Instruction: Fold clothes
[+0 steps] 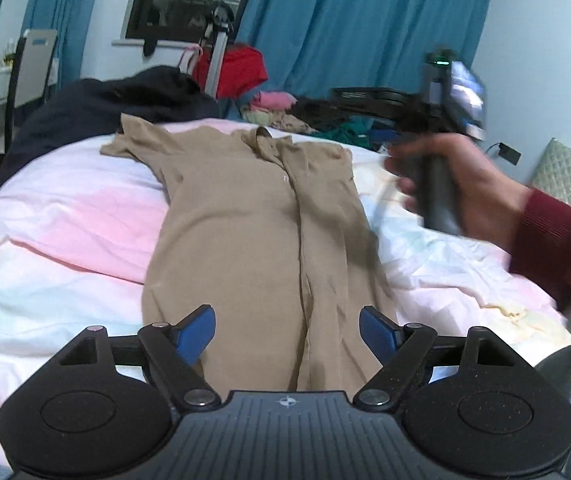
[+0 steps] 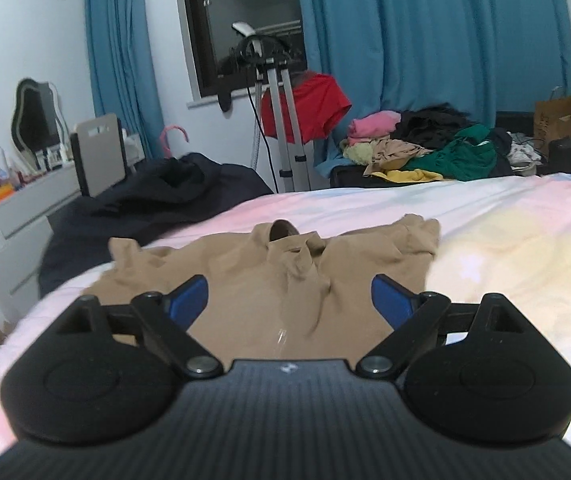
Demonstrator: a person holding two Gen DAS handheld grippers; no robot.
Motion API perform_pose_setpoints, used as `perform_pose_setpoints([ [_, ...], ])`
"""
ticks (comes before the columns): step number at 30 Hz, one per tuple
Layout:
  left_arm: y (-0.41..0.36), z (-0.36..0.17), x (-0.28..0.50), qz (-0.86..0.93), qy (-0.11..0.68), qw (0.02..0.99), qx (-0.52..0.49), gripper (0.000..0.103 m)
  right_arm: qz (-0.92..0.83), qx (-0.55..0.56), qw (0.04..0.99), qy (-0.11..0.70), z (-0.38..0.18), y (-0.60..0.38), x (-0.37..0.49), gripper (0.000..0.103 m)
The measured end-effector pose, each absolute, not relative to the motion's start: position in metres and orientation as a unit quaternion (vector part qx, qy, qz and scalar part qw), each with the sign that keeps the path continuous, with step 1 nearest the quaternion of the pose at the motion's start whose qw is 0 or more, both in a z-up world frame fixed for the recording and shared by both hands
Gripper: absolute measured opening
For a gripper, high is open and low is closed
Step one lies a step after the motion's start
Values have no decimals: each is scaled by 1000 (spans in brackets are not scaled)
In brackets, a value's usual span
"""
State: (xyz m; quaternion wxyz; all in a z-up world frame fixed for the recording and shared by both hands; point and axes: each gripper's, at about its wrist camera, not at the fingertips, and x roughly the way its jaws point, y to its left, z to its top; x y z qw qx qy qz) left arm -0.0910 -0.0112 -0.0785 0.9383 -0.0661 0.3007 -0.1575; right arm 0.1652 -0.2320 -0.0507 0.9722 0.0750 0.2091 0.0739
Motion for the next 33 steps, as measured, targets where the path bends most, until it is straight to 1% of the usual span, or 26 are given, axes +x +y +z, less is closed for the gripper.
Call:
perform_pose_setpoints([
  [4, -14, -70, -100, -140, 279, 948, -57, 81, 55, 79, 977, 193, -42, -232, 96, 90],
  [9, -15, -66, -108, -131, 264, 954, -54, 81, 46, 99, 978, 178, -52, -232, 12, 90],
  [11, -13, -68, -106, -124, 269, 954, -54, 81, 48, 112, 975, 185, -58, -235, -6, 90],
  [16, -6, -78, -94, -106, 294, 948, -67, 81, 47, 136, 969, 200, -68, -240, -11, 90],
  [19, 21, -93, -76, -82, 333, 928, -147, 81, 35, 149, 967, 206, -73, -243, -6, 90],
  [21, 39, -103, -63, -66, 357, 910, -200, 79, 31, 158, 964, 213, -77, -245, -4, 90],
  [23, 57, -113, -51, -49, 380, 889, -252, 71, 30, 161, 962, 219, -80, -245, -3, 90],
  [27, 91, -132, -27, -16, 420, 837, -350, 68, 32, 171, 959, 222, -82, -247, -4, 90],
  [28, 93, -135, -26, -9, 425, 833, -355, 64, 32, 174, 959, 222, -83, -248, -4, 90],
  [29, 95, -137, -24, -3, 430, 828, -360, 58, 32, 176, 958, 223, -84, -248, -4, 90],
  [30, 97, -140, -23, 4, 434, 823, -366, 54, 32, 178, 958, 224, -85, -249, -4, 90],
  [31, 99, -142, -26, 10, 432, 821, -374, 47, 32, 181, 957, 226, -85, -250, -4, 90],
  [32, 101, -143, -29, 17, 429, 818, -383, 36, 32, 184, 955, 229, -86, -251, -4, 90],
  [33, 104, -144, -32, 22, 427, 815, -391, 28, 32, 188, 954, 231, -87, -252, -4, 90],
])
